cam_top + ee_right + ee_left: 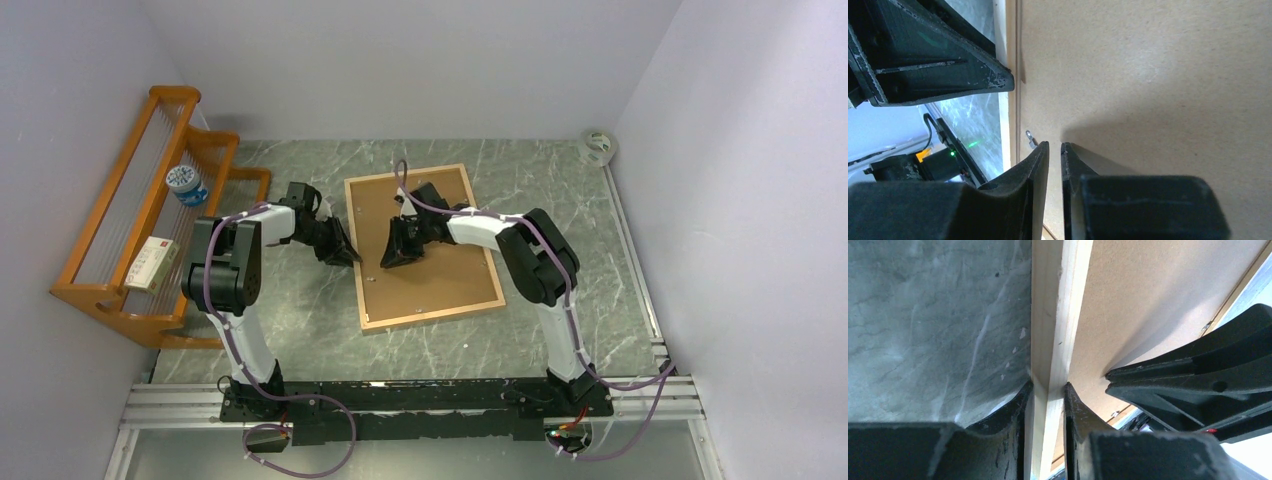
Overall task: Put the photo into the frame
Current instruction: Install the photo frame at the center of the board.
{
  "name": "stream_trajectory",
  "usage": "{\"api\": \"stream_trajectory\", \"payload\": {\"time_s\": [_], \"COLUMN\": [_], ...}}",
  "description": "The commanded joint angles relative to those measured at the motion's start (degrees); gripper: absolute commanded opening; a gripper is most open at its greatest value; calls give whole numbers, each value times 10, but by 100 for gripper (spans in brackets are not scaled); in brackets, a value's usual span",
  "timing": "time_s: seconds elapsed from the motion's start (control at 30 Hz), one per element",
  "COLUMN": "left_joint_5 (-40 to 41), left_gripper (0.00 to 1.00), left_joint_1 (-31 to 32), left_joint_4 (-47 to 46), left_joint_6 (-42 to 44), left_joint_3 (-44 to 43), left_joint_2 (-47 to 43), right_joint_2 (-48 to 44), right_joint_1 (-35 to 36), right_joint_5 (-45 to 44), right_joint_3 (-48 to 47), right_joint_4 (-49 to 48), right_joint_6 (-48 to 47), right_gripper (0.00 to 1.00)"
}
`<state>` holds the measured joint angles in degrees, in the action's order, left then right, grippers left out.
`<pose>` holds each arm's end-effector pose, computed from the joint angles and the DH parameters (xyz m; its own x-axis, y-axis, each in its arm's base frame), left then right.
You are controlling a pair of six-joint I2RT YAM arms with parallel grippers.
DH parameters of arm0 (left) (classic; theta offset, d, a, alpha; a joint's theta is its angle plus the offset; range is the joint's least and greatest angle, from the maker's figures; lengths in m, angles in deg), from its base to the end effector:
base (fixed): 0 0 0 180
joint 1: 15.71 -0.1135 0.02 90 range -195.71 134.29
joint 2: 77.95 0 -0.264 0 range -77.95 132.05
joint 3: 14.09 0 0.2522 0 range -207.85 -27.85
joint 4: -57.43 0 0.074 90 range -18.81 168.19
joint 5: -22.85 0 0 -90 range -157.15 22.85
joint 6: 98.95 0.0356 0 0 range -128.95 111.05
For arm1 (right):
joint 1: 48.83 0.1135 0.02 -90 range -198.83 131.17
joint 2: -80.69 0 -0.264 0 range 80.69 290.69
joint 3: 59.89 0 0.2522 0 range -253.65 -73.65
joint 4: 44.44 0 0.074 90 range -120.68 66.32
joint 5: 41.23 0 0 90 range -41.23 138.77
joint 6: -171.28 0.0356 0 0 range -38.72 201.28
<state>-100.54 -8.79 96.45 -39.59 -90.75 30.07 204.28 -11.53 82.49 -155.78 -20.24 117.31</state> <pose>0.3469 -0.0618 0.1356 -0.9493 -0.3134 -0.0247 -0.2322 0.7518 -0.6171 0.3486 0.2904 0.1346 -0.9630 -0.1186 -0.2420 -0.2598 0.6477 0.7162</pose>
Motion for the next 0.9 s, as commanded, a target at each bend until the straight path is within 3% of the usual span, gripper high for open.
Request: {"api": "stream_trajectory", "payload": {"time_s": [0.0, 0.43, 0.87], "left_joint_5": [-3, -17, -29], "left_gripper": [8, 7, 3], "left_joint_1": [6, 6, 6], "left_joint_4": [38, 31, 24], "left_joint_6": [9, 7, 1], "left_joint_3": [8, 8, 8], "left_joint_2": [-3, 12, 24], "right_joint_2": [10, 34, 48], "right_joint_1": [24, 56, 62], "right_joint_5": [5, -5, 56], "right_joint_3": [-2, -9, 2], "right_joint_4": [7, 4, -59], "right_joint_6": [-21, -30, -25], "right_gripper": [19, 18, 20]}}
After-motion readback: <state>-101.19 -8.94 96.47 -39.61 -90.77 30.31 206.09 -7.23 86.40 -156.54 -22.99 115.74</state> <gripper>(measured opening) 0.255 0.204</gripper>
